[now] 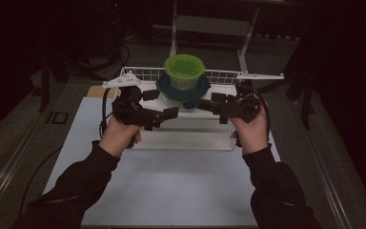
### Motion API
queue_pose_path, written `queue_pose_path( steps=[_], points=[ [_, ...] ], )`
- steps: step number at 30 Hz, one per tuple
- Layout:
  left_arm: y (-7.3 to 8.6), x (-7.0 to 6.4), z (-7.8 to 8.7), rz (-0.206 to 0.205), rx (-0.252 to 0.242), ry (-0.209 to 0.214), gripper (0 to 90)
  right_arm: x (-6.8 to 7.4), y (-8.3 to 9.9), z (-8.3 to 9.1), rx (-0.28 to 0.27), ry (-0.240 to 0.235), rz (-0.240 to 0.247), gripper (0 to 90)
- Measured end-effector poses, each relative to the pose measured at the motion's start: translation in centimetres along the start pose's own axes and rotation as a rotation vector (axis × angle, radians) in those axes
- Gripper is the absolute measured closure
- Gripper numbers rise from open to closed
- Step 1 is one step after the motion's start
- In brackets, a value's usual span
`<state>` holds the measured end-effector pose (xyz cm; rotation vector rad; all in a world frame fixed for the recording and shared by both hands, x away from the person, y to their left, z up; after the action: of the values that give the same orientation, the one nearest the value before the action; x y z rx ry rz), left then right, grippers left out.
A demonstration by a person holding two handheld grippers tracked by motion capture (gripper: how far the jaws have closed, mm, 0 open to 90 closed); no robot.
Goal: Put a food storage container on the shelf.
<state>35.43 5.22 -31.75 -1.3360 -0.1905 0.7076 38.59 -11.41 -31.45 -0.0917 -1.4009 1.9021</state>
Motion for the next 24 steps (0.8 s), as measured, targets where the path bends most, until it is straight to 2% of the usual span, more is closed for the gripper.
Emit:
queue_pose_path(
  steps=[4, 13, 24],
  points=[
    [1.2, -0.8, 0.6, -0.016, -0.009, 0.015, 0.1, 0.5, 1.5, 0.1, -0.005, -0.016, 0.014, 20.6],
    [4.7, -2.9, 0.9, -0.070, 0.026, 0.036, 0.1, 1.4, 5.0, 0.1, -0.003, -0.046, 0.055, 20.3],
    [8.0, -5.0, 0.7, -0.143, 0.058, 0.054, 0.1, 0.7, 9.2, -0.3, -0.005, -0.050, 0.053, 20.3]
  ],
)
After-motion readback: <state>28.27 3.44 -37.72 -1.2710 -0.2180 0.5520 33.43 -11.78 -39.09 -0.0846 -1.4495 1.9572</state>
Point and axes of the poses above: each handheld gripper's, and its own axes: z roughly backward along the jaws, y roughly out of its underside, x roughly to its left, the point moved 8 cm from there along -z, roughly forward along the jaws
